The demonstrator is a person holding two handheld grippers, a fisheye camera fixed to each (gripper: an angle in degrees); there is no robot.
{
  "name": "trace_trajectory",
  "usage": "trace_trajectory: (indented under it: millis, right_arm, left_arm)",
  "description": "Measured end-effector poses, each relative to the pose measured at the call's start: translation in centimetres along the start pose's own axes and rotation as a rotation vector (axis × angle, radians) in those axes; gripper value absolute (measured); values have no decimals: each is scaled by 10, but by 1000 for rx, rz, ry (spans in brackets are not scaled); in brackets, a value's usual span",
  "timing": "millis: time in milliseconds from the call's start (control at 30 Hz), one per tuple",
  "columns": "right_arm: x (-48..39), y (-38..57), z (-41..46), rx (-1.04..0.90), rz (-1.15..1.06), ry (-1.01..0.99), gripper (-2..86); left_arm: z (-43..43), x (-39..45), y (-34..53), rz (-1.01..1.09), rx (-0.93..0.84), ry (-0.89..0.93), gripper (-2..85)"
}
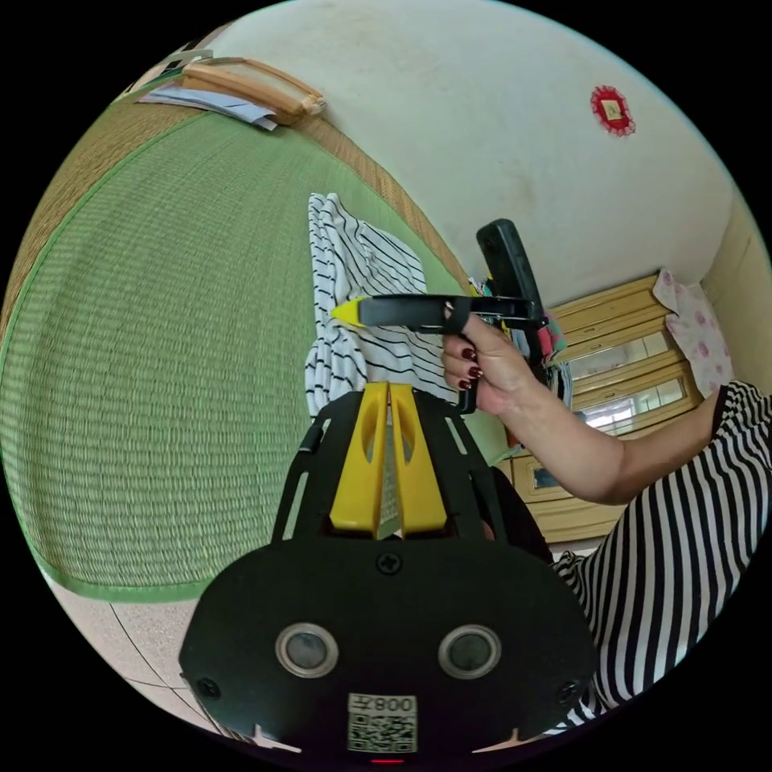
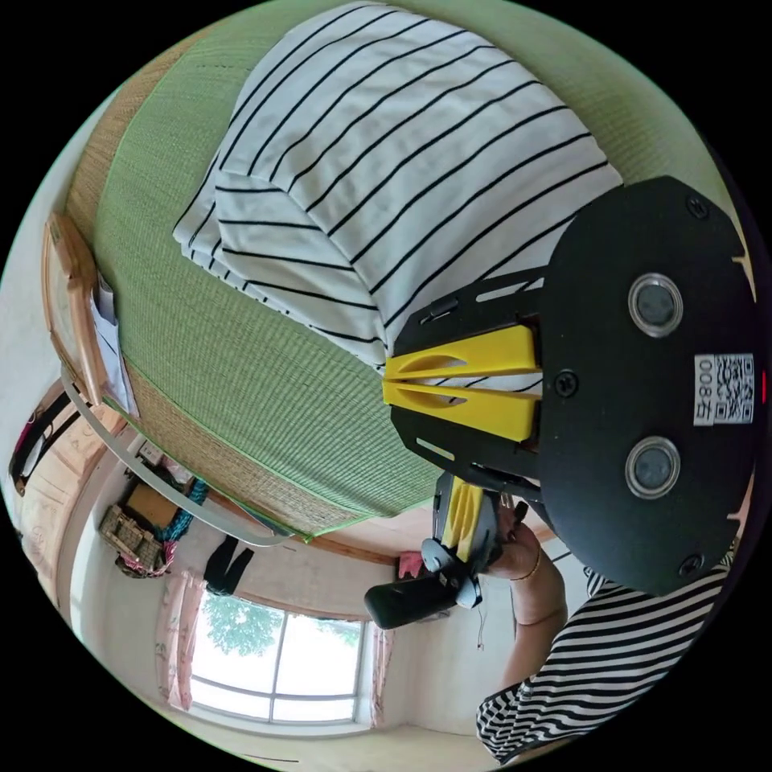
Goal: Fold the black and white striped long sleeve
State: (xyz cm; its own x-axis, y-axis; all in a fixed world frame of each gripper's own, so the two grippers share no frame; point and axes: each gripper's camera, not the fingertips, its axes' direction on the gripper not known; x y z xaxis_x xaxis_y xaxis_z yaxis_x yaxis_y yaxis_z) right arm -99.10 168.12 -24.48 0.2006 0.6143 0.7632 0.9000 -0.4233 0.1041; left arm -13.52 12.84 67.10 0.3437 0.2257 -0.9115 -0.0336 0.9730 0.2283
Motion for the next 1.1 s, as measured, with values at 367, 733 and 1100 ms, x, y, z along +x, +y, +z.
trace_trajectory:
  millis: [367, 733, 1100]
  right_arm:
    - [17, -3, -25, 108, -19, 67, 0]
    - [75, -37, -4, 92, 47, 182, 1]
    - [89, 139, -47, 110, 83, 106, 1]
  left_arm:
    - [13, 12, -10, -19, -53, -67, 2]
    - [10, 42, -16, -22, -77, -60, 2]
    - [0, 84, -15, -16, -90, -112, 2]
